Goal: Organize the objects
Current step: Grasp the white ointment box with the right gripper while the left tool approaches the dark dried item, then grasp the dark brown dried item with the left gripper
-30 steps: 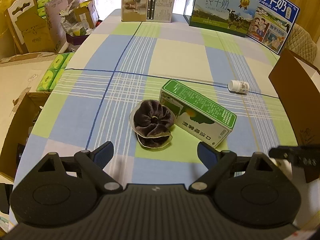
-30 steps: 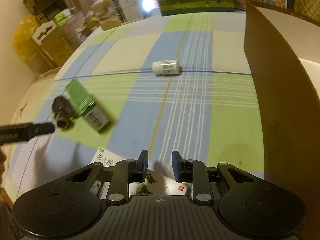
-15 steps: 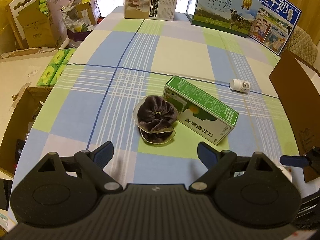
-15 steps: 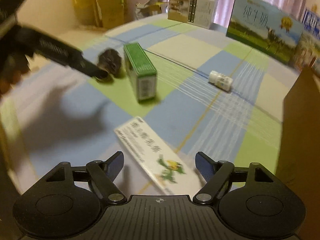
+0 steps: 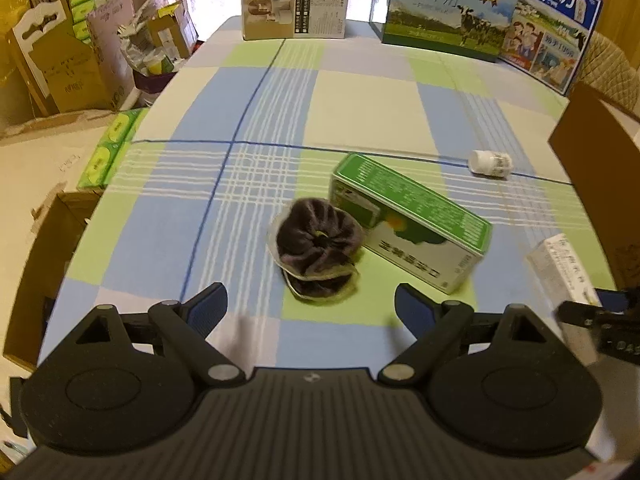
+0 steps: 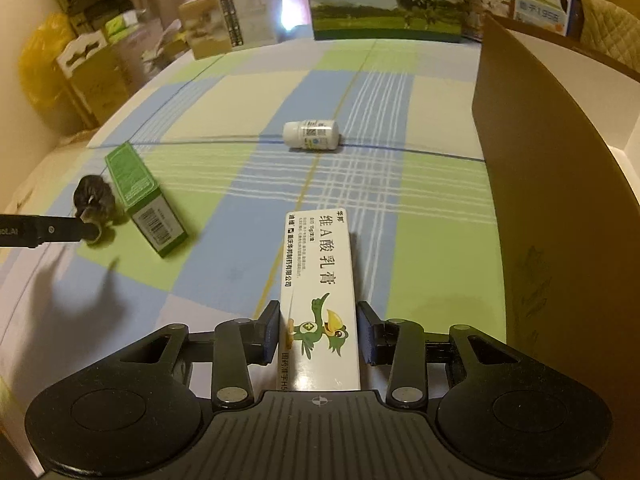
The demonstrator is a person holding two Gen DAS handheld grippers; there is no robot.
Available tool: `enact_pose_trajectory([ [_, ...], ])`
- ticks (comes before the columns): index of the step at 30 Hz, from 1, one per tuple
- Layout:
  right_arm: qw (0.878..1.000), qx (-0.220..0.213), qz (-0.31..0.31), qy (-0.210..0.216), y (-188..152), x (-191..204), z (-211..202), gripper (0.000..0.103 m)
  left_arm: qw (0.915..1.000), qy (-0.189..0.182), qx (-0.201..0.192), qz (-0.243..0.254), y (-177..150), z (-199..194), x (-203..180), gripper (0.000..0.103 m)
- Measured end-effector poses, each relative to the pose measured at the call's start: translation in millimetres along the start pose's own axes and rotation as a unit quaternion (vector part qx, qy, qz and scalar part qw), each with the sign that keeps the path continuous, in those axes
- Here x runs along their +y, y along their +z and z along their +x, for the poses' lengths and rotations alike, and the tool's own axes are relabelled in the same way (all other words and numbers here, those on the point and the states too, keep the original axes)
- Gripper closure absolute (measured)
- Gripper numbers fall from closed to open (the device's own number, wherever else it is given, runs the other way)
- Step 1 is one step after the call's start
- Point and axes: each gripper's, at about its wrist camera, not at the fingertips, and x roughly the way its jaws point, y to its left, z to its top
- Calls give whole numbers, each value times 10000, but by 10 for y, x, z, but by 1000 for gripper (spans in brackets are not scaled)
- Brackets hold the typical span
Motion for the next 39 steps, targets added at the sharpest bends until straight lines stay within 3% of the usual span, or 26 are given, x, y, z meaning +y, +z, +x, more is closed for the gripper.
enact_pose_trajectory([
  [12, 9999, -92, -105, -11, 5, 4, 38, 67, 9992, 159, -193, 312, 180, 290, -38, 15],
  [18, 9999, -120, -101, 20, 1, -10, 36, 67, 9990, 228, -177, 336, 184, 359, -14, 24],
  [20, 9999, -122, -102, 23, 1, -12, 35, 67, 9989, 204, -177, 377, 181, 361, -28, 28],
  [25, 9998, -136, -140, 43, -4, -15, 30, 67, 9987, 76, -134, 483, 156, 368, -55, 52],
  [33, 9997, -194, -99, 57, -25, -23, 26, 67, 9980, 113, -178, 601, 119, 318, -107, 65],
  [39, 9997, -222, -96, 53, -32, -24, 21, 67, 9995, 43, -57, 323, 58, 218, -91, 72],
])
